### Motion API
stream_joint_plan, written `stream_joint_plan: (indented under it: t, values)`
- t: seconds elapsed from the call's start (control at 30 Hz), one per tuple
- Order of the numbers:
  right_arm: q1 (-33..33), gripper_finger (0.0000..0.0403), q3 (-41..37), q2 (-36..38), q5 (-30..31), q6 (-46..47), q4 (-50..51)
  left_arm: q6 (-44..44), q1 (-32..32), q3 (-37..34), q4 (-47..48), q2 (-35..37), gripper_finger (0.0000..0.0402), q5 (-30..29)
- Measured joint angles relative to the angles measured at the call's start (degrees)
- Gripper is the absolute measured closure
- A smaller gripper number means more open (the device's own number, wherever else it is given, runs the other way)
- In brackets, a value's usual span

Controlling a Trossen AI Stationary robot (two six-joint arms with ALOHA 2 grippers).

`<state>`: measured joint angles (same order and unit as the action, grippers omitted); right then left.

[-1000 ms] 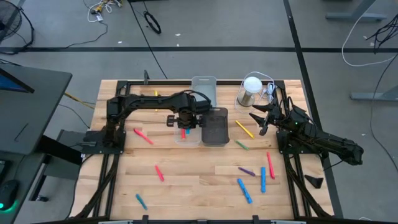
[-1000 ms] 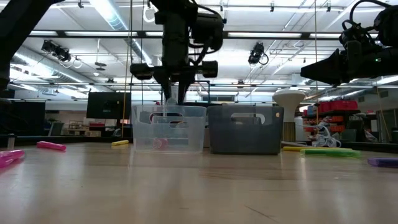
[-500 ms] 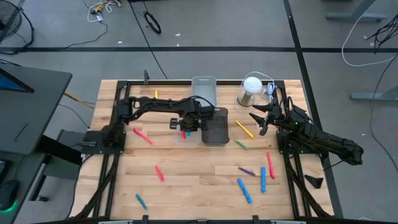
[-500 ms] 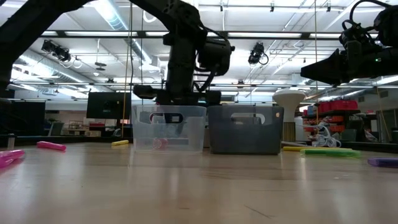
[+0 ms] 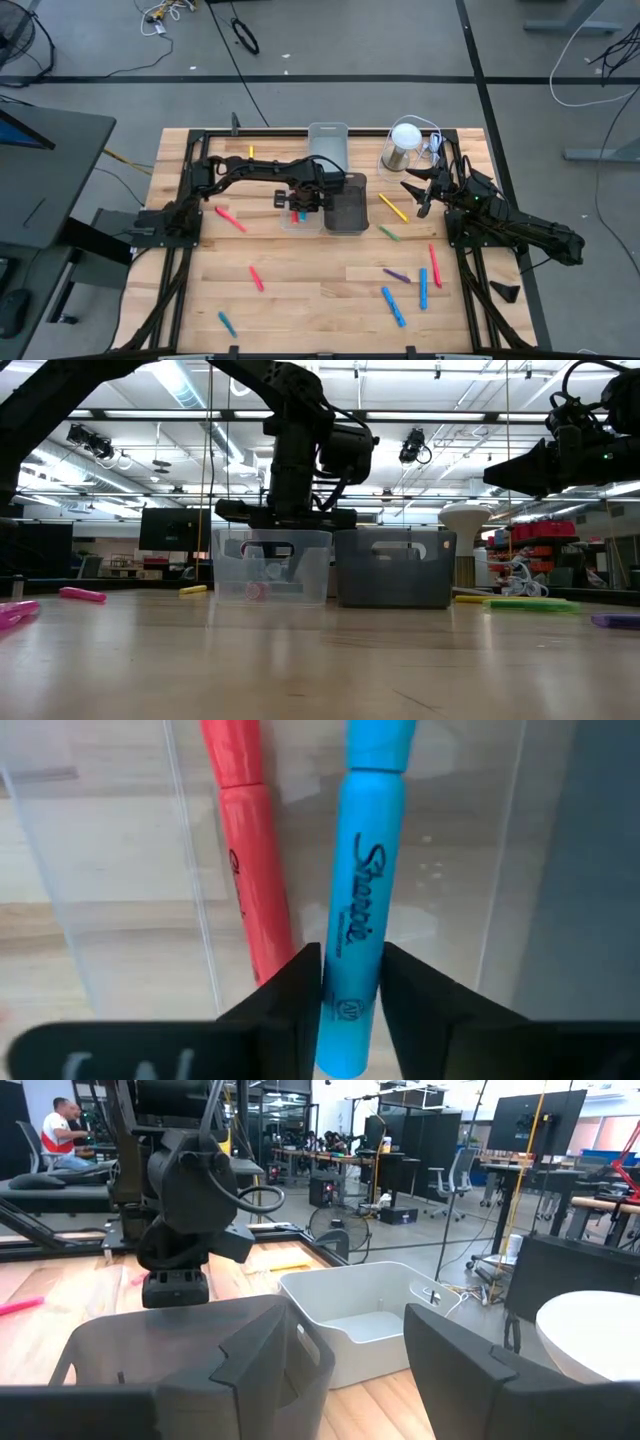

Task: Pick & Place Markers
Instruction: Put the left blue highlighter into the transparent bin, then put the pink pen into the gray bin

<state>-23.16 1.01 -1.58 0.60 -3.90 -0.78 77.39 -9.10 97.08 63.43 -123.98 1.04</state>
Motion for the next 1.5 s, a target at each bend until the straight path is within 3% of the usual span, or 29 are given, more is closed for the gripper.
stream_joint_plan:
  t: [0.4,0.77,1.1,1.5]
  values:
    - [-0.01,0.0195,-0.02,0.0,0.0,0.0,0.0,-0.11,-0.04,0.0,-0.82,0.0,0.022,0.09]
    - [-0.01,0.0195,-0.02,0.0,0.0,0.0,0.0,-1.04,-0.09,0.0,-0.82,0.42,0.0216,0.08]
    - [0.0,0.0195,-0.02,-0.01,0.0,0.0,0.0,-1.31,1.03,0.0,-0.43,6.66,0.0216,-3.4]
    - [0.0,0.0195,-0.01,0.0,0.0,-0.01,0.0,-1.12,5.18,0.0,-0.39,11.92,0.0216,-1.39]
